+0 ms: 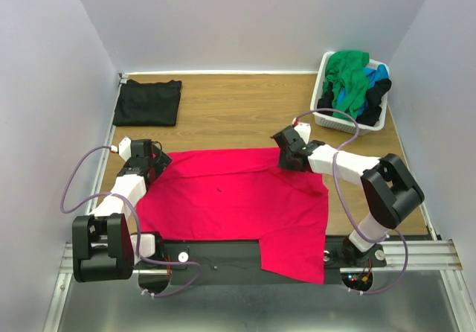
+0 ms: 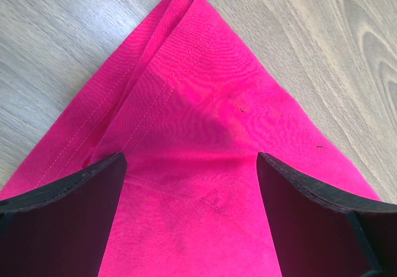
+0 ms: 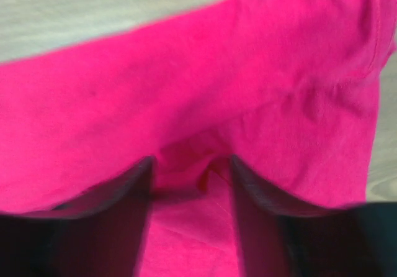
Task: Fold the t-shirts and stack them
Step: Fold the tshirt
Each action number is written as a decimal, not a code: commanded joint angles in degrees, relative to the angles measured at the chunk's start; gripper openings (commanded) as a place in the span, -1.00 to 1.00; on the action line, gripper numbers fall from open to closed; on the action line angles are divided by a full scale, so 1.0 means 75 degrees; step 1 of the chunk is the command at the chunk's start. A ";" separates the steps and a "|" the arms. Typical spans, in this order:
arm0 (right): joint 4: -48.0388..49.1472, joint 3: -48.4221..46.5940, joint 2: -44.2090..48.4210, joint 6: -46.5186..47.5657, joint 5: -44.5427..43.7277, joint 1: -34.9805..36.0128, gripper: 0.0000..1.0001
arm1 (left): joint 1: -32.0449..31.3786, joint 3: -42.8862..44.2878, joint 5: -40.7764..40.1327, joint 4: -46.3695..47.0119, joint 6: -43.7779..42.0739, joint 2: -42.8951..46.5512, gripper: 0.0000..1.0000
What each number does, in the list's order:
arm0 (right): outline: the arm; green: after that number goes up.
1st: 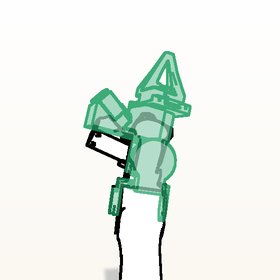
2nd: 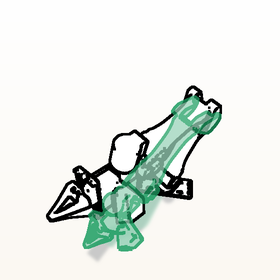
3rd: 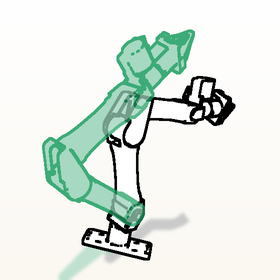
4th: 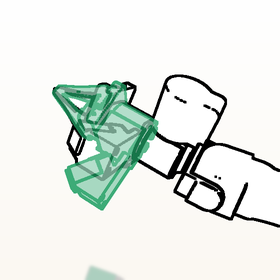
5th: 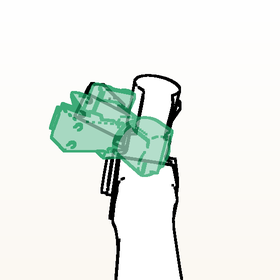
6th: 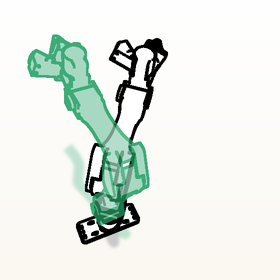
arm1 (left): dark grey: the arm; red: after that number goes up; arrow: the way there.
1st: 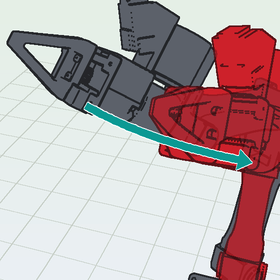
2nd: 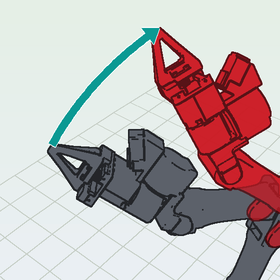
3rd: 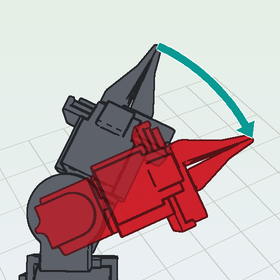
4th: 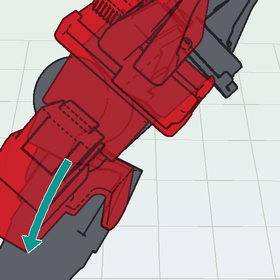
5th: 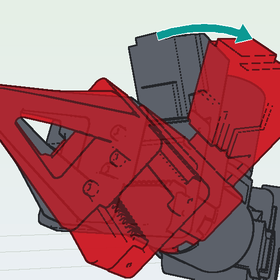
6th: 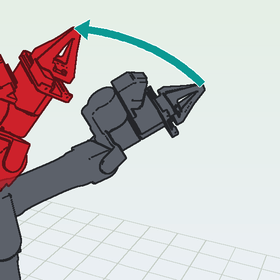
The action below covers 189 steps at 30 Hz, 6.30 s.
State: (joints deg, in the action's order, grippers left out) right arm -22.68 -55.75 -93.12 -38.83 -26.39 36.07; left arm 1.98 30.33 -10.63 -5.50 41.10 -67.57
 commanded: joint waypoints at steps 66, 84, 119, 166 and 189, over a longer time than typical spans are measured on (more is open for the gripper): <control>0.0188 0.0426 0.2374 -0.0917 0.0589 0.0336 1.00 | -0.0018 0.0374 0.0469 -0.0028 -0.0102 0.0489 0.97; 0.0433 -0.0712 -0.0696 0.0571 0.0343 -0.1599 1.00 | -0.0053 0.0902 0.0340 0.0579 -0.0183 -0.0927 0.97; 0.1102 -0.1509 -0.1331 0.0946 0.0999 -0.2759 1.00 | -0.0053 0.4370 0.0609 0.0524 -0.1097 -0.4117 0.97; -0.1524 0.2277 0.4694 -0.1573 0.0343 0.3557 1.00 | 0.0381 0.1711 -0.0622 -0.5783 0.3565 -0.1502 0.72; -0.1183 0.1949 0.3908 -0.0729 0.1046 0.2749 1.00 | 0.0393 0.1033 -0.0203 -0.4251 0.3965 -0.1559 0.03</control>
State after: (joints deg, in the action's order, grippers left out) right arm -33.85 -38.52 -63.86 -45.60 -19.46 57.32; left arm 4.62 41.98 -16.40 -43.59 70.65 -78.61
